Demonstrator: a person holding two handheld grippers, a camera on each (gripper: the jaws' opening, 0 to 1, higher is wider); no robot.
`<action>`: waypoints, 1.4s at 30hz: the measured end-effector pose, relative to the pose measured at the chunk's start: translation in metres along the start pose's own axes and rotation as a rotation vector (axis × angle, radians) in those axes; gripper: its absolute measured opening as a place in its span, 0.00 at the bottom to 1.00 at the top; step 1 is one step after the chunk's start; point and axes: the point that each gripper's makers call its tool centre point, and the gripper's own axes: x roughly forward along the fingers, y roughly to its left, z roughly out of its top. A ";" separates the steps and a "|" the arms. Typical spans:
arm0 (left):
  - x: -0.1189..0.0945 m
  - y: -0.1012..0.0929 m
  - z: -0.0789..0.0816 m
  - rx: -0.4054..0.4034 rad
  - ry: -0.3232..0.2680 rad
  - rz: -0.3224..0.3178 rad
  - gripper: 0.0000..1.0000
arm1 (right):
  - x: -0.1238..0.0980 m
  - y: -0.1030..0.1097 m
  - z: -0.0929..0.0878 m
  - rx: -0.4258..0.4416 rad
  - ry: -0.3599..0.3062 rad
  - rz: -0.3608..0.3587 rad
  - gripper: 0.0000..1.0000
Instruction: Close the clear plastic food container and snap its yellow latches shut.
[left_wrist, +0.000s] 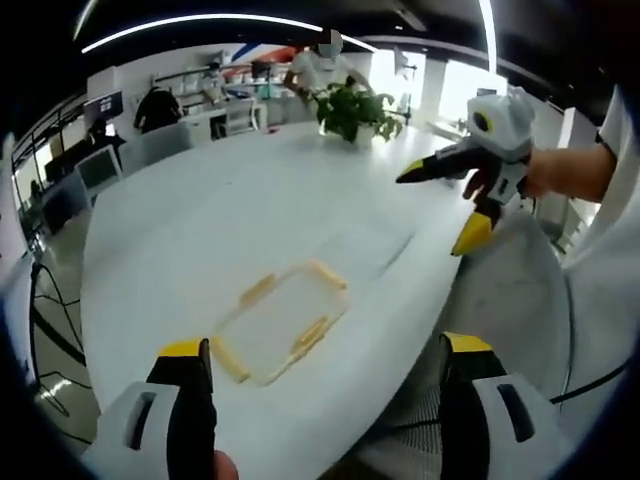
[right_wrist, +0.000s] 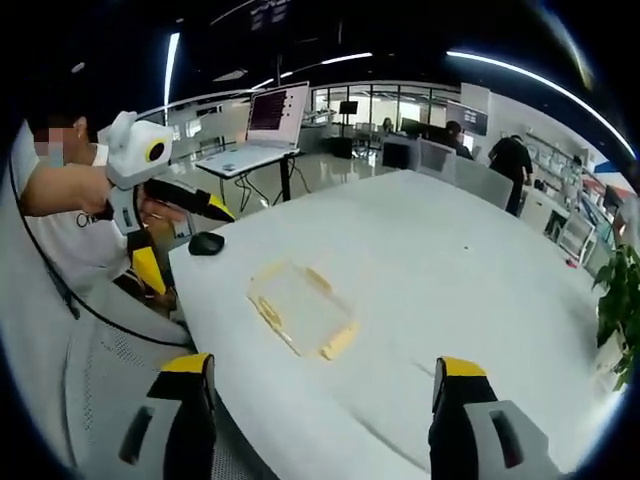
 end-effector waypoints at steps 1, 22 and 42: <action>0.000 0.002 0.000 0.006 0.001 0.000 0.91 | 0.001 -0.001 0.000 -0.006 0.005 0.002 0.89; 0.013 0.021 -0.008 0.119 0.054 -0.091 0.91 | 0.024 -0.020 0.002 -0.106 0.078 0.055 0.85; 0.021 0.050 -0.011 0.198 0.094 -0.116 0.88 | 0.056 -0.016 0.016 -0.220 0.087 0.116 0.84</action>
